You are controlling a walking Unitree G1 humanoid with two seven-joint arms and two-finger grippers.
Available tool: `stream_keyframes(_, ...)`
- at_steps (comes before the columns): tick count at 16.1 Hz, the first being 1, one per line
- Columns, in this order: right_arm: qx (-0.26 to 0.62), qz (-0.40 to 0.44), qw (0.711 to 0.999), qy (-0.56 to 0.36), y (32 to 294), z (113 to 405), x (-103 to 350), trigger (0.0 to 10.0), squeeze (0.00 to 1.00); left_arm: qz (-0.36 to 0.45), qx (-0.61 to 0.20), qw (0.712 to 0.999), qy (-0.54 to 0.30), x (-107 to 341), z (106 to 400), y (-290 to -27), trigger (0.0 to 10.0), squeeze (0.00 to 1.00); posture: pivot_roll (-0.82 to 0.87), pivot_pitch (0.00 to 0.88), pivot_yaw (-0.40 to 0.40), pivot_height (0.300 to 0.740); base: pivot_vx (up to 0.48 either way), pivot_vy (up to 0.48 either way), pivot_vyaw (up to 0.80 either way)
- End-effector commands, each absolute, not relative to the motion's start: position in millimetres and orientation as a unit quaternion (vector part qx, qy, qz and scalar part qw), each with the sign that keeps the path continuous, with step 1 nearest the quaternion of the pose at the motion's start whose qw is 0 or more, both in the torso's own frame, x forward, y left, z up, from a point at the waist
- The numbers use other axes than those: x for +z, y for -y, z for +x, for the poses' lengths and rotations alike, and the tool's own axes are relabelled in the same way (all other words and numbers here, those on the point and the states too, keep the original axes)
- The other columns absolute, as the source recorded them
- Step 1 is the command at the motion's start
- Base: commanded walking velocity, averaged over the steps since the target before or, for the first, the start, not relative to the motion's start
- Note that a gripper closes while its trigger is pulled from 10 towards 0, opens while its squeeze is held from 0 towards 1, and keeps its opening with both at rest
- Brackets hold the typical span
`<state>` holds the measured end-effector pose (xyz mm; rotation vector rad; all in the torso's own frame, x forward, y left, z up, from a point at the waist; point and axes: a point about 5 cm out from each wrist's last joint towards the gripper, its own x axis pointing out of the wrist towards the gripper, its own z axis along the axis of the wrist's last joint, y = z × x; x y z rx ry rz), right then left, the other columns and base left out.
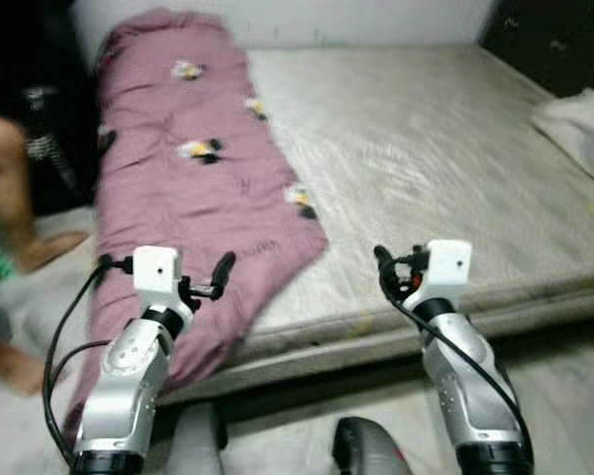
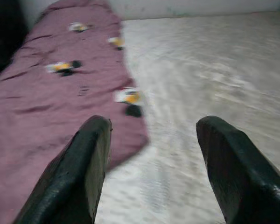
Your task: Clean up the room
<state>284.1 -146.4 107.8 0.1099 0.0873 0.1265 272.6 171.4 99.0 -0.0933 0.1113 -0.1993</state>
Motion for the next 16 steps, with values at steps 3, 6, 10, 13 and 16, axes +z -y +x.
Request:
stream_keyframes(3, 0.070, 0.054, 0.995, -0.035, 143.5, 285.7, 112.2, 10.0, 0.00, -0.043, -0.086, 0.993, -0.065, 96.9, 271.8, -176.1, 10.0, 0.00, -0.02, 0.038, -0.048, 0.623, 0.000, 0.000, 0.53)
stream_keyframes(6, 0.065, 0.054, 0.996, -0.036, 144.5, 285.8, 111.8, 10.0, 0.00, -0.044, -0.090, 0.993, -0.065, 97.2, 271.6, -176.2, 10.0, 0.00, -0.02, 0.038, -0.047, 0.623, 0.000, 0.000, 0.00)
stream_keyframes(10, 0.070, 0.047, 0.996, -0.033, 144.5, 286.0, 112.1, 10.0, 0.00, -0.046, -0.093, 0.993, -0.061, 97.9, 271.3, -176.1, 10.0, 0.00, -0.03, 0.035, -0.048, 0.623, 0.137, 0.000, 0.13)
stream_keyframes(13, 0.071, 0.048, 0.996, -0.033, 144.8, 285.9, 112.1, 10.0, 0.00, -0.046, -0.092, 0.993, -0.062, 97.7, 271.3, -175.8, 10.0, 0.00, -0.03, 0.033, -0.050, 0.623, 0.167, 0.000, 0.72)
stream_keyframes(16, 0.069, 0.052, 0.996, -0.034, 145.7, 286.0, 111.8, 10.0, 0.00, -0.050, -0.085, 0.993, -0.069, 95.3, 272.0, -177.3, 10.0, 0.00, -0.03, 0.032, -0.053, 0.623, 0.000, 0.000, 0.14)
